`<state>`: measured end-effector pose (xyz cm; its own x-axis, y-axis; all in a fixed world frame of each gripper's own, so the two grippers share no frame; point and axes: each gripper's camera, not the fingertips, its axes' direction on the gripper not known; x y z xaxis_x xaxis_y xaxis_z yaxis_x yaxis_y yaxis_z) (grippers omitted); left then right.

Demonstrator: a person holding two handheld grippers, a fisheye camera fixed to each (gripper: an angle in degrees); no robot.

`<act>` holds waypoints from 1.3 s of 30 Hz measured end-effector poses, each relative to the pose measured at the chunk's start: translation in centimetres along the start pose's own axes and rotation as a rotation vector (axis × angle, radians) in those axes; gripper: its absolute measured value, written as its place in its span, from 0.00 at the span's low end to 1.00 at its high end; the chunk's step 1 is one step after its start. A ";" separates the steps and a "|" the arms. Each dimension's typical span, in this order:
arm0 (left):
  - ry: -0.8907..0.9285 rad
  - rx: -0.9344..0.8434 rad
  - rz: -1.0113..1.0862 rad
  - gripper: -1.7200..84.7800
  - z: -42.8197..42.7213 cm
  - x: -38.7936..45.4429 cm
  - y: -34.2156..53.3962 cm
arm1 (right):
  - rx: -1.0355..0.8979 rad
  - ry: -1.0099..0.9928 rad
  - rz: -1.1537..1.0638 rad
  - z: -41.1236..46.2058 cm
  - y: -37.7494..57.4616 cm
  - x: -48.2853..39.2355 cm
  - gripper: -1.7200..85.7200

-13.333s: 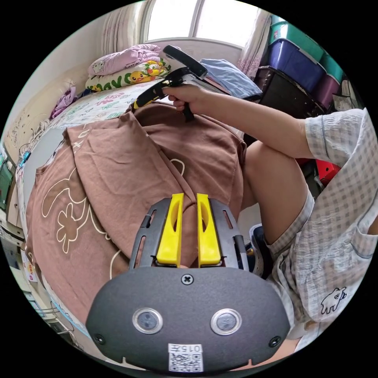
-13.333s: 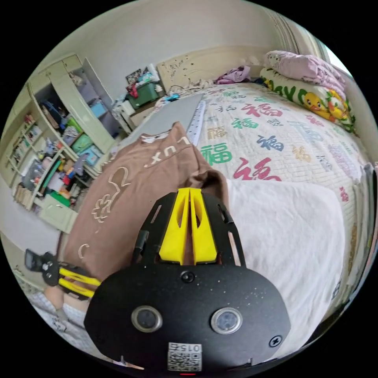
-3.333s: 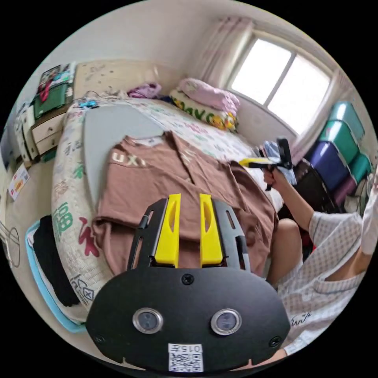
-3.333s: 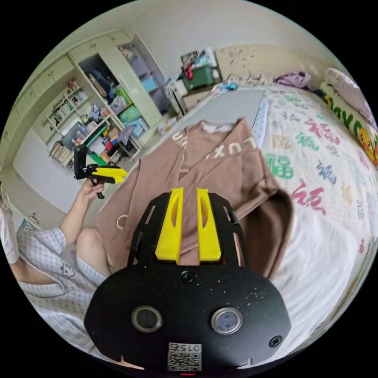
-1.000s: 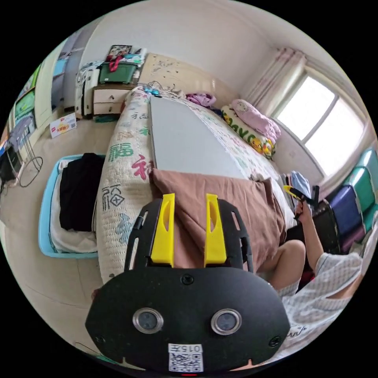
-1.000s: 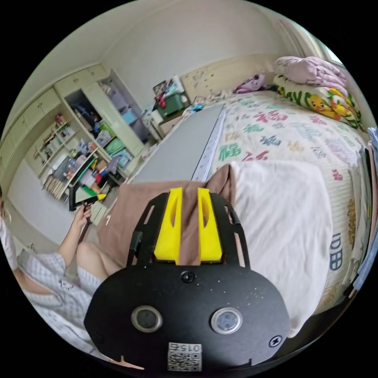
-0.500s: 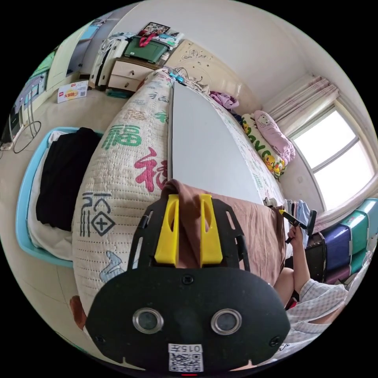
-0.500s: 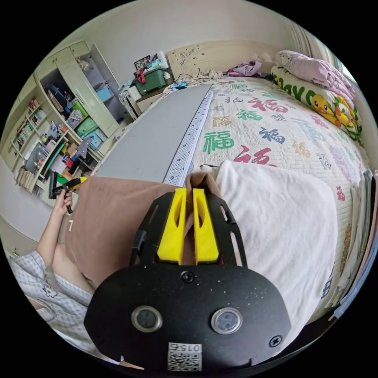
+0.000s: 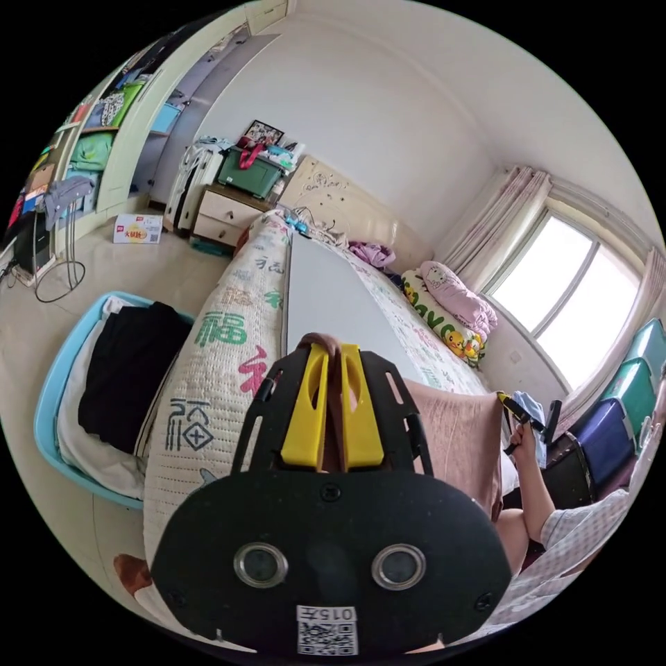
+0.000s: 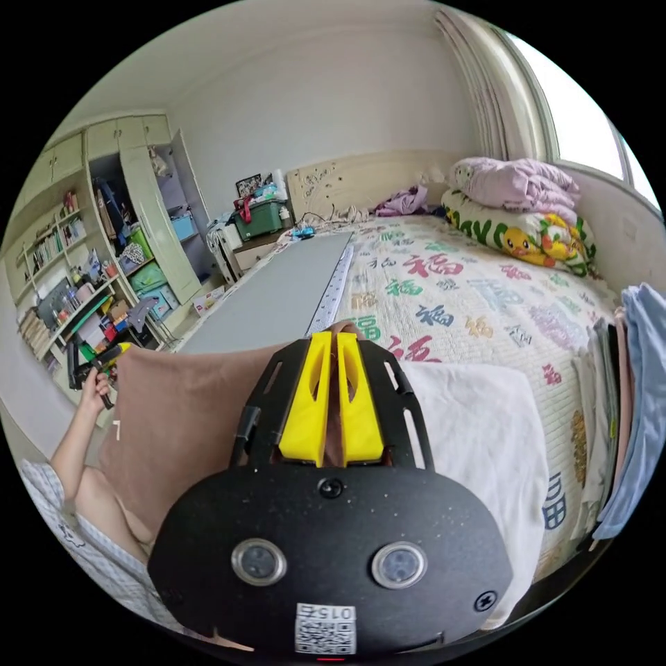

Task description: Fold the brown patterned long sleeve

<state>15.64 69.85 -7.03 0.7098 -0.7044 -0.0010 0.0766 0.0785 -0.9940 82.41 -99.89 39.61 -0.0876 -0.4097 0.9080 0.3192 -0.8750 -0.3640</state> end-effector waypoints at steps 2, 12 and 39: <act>-0.007 0.049 -0.003 0.03 -1.1 0.1 0.1 | 0.046 0.001 -0.027 -0.9 -0.1 -0.9 0.02; -0.092 0.005 -0.068 0.05 1.3 -1.2 1.0 | -0.137 -0.042 -0.009 3.9 3.7 0.2 0.03; 0.414 -0.925 1.135 0.11 11.3 24.9 19.7 | -0.528 -0.715 -0.989 -19.5 50.3 -16.9 0.07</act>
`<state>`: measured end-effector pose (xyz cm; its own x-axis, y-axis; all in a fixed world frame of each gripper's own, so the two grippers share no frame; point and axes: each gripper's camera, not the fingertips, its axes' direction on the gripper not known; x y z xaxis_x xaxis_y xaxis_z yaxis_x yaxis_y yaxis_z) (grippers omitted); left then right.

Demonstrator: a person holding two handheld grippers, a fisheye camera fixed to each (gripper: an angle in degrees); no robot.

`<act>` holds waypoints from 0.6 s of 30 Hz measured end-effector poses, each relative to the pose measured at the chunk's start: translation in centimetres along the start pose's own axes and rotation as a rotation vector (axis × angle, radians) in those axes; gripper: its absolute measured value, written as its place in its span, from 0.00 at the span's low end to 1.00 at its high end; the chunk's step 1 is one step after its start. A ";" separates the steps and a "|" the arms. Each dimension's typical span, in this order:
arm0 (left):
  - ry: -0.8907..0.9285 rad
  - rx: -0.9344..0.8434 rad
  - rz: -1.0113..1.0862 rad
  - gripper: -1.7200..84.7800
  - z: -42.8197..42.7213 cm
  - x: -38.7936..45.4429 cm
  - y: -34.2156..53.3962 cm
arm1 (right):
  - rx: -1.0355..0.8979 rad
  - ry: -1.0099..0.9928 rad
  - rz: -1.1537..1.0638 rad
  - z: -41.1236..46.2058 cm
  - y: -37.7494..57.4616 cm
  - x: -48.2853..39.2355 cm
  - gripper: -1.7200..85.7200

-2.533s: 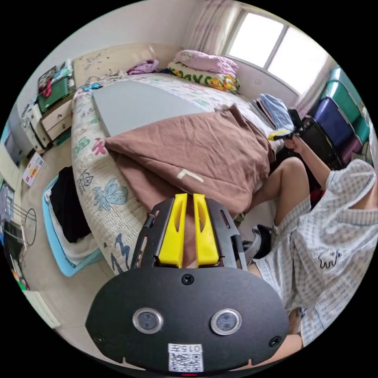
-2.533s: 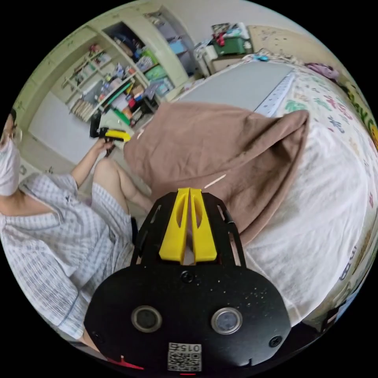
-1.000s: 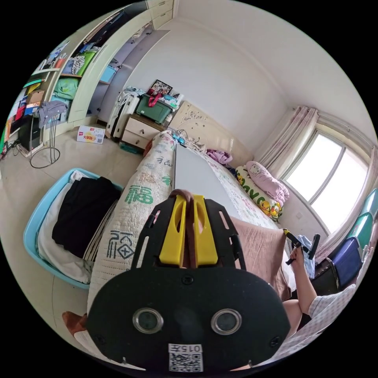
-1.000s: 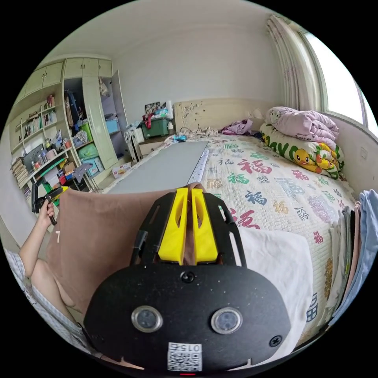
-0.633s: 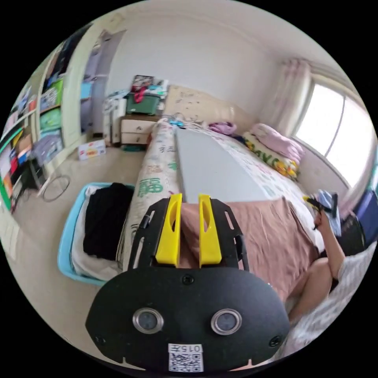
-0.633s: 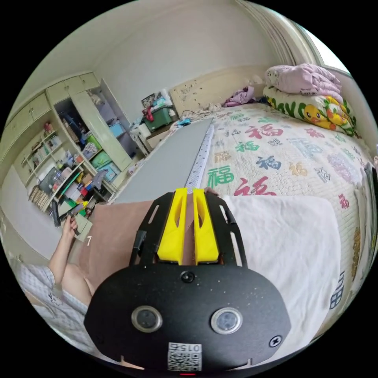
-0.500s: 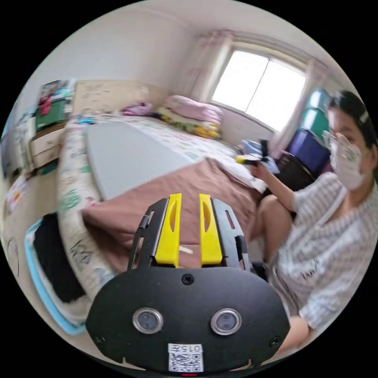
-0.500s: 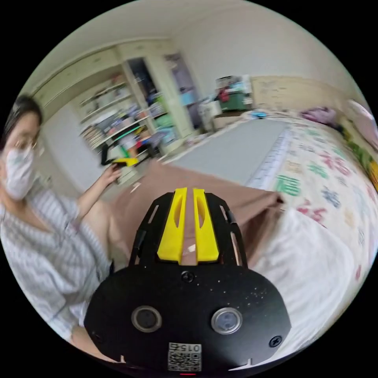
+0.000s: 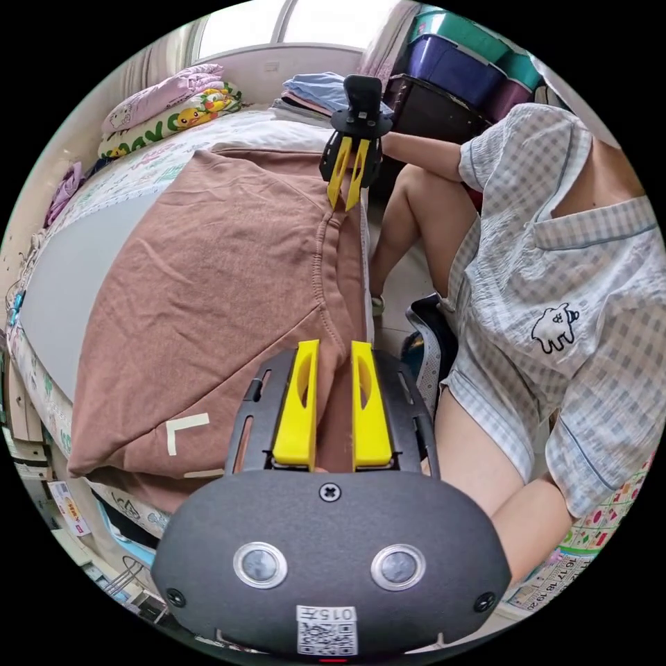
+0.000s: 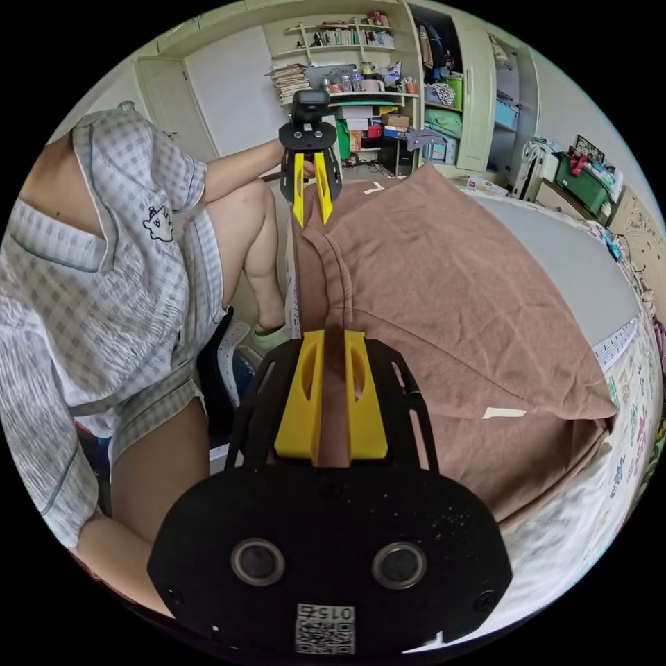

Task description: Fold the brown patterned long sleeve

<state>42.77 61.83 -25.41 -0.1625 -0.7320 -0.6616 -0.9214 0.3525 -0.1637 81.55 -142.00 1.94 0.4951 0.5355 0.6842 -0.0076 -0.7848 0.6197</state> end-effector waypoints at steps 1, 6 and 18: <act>-0.028 -0.009 0.013 0.10 0.3 0.3 -0.5 | -0.003 0.011 -0.002 0.3 0.3 -0.4 0.06; -0.066 -0.084 0.069 0.06 2.0 0.6 -3.3 | -0.008 0.045 -0.011 2.1 3.2 -3.3 0.02; 0.039 -0.086 0.034 0.03 4.1 -1.2 -6.4 | -0.048 0.152 -0.100 7.2 6.6 -8.3 0.09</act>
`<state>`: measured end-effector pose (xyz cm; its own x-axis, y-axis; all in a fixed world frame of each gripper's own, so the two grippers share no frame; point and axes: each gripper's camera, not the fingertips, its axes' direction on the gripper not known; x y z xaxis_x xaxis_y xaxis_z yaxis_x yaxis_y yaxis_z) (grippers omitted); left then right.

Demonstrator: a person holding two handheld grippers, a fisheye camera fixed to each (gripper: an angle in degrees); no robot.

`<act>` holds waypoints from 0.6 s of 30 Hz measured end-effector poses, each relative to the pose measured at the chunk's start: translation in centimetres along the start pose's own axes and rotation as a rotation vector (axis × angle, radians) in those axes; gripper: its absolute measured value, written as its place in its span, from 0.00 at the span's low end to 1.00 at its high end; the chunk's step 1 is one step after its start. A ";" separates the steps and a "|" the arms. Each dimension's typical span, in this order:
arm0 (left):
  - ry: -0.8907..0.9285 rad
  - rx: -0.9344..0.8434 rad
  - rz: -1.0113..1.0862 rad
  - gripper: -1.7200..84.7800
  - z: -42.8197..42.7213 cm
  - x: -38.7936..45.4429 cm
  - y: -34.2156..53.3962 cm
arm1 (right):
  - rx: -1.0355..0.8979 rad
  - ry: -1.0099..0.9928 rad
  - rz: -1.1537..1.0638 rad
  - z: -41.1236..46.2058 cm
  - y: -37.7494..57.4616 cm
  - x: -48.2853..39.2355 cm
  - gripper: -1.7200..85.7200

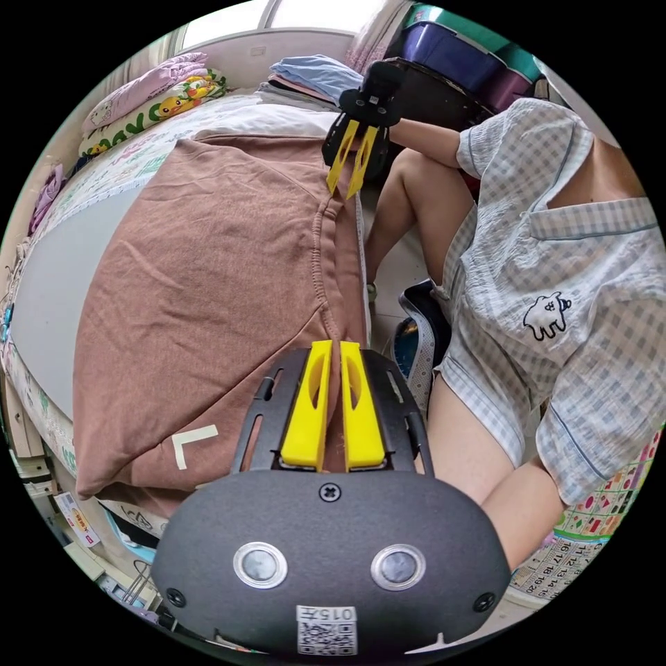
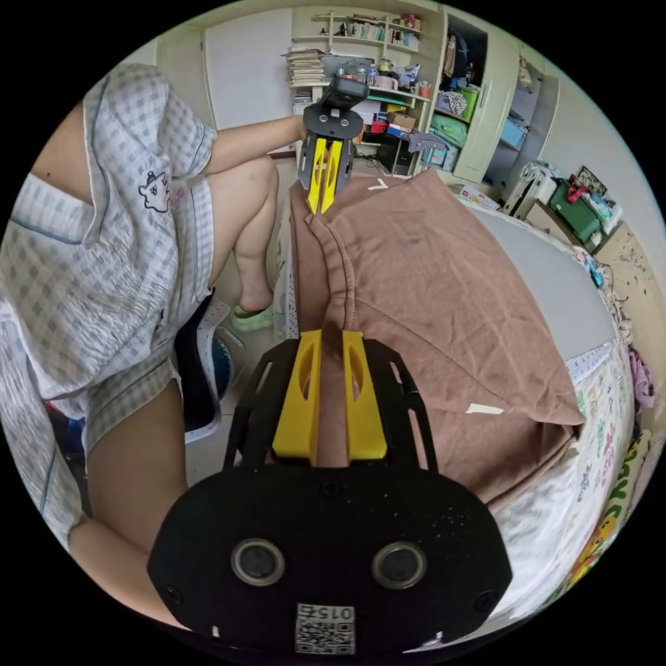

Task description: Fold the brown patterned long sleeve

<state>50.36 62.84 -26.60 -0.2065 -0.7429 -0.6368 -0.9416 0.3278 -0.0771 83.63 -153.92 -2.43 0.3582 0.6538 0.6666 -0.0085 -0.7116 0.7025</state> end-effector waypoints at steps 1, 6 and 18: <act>0.002 0.001 0.001 0.03 0.1 0.1 -0.3 | -0.013 0.044 -0.032 0.6 0.0 -0.9 0.09; -0.045 0.008 0.036 0.02 0.2 1.5 -1.2 | -0.068 0.190 -0.098 3.0 -0.6 -3.0 0.08; -0.083 -0.027 -0.044 0.02 2.3 2.6 -3.5 | -0.154 0.302 -0.164 5.9 -3.8 0.7 0.02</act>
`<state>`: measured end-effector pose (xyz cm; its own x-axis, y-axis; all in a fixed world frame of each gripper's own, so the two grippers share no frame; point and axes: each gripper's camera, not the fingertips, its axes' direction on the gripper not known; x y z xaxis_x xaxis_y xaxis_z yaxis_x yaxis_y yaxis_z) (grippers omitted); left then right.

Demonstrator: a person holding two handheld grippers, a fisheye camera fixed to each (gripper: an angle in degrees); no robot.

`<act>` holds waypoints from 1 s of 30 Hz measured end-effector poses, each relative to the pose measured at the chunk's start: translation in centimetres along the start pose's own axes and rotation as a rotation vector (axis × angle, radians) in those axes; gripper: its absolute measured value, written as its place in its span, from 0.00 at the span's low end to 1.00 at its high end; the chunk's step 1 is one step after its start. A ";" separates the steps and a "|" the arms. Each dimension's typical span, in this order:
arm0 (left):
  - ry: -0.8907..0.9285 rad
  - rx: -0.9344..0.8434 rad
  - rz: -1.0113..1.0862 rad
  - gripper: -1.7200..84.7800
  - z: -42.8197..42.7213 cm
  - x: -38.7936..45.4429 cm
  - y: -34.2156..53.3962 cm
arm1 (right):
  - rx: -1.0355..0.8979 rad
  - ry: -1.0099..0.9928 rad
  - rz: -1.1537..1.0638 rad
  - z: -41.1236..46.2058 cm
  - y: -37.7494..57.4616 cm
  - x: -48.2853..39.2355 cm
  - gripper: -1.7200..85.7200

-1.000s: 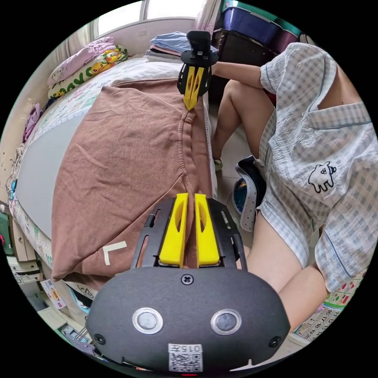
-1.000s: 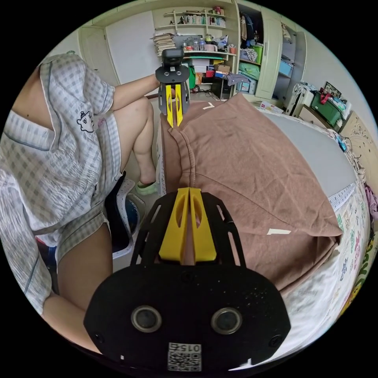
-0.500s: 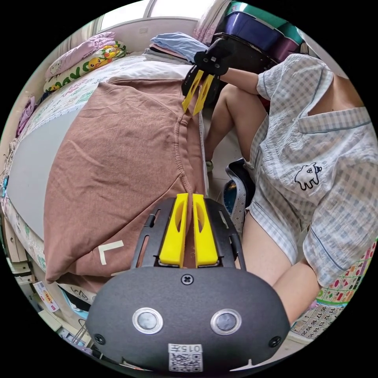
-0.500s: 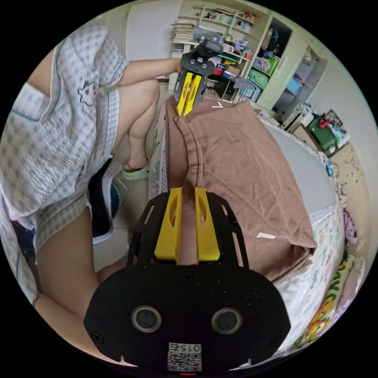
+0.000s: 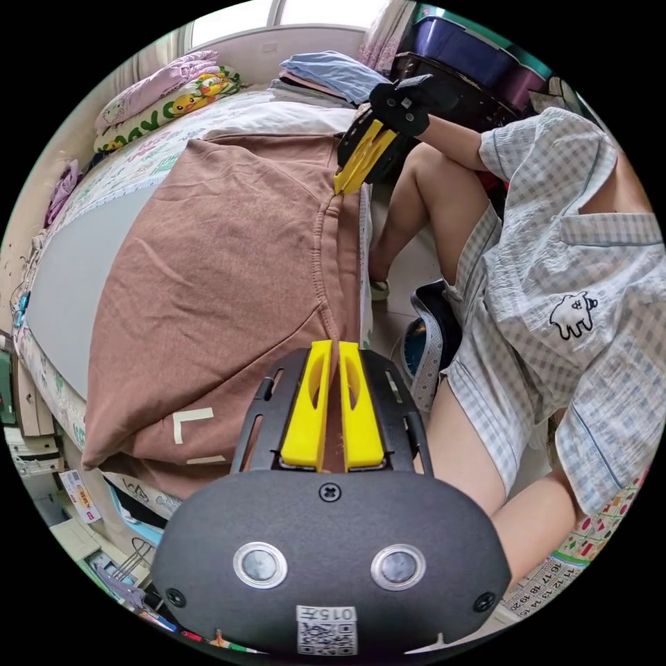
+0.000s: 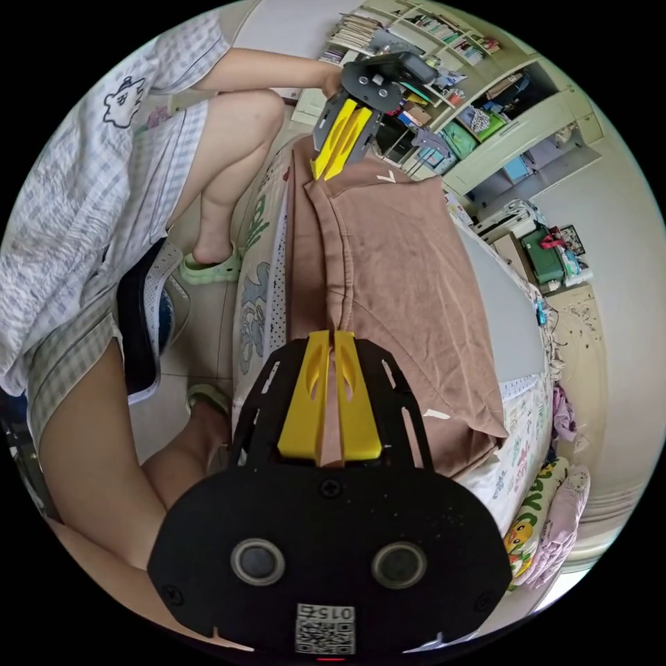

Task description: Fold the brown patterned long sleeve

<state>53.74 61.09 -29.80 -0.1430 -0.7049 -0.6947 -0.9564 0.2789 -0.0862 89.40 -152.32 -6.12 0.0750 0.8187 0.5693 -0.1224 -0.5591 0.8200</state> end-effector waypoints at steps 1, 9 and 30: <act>-0.010 0.011 -0.015 0.02 -0.2 0.3 0.0 | -0.001 -0.005 0.007 -0.2 -0.1 0.9 0.02; -0.066 0.022 -0.048 0.03 -0.1 3.1 -0.8 | 0.009 -0.077 0.110 -0.6 -1.6 8.3 0.02; -0.134 0.314 -0.373 0.12 -3.9 -12.4 -24.9 | 0.070 -0.255 0.954 -5.4 12.9 39.7 0.17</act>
<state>78.36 60.28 -16.24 0.2474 -0.7096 -0.6598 -0.8105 0.2216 -0.5422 85.47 -126.31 26.73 0.1875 -0.0269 0.9819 -0.1839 -0.9829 0.0082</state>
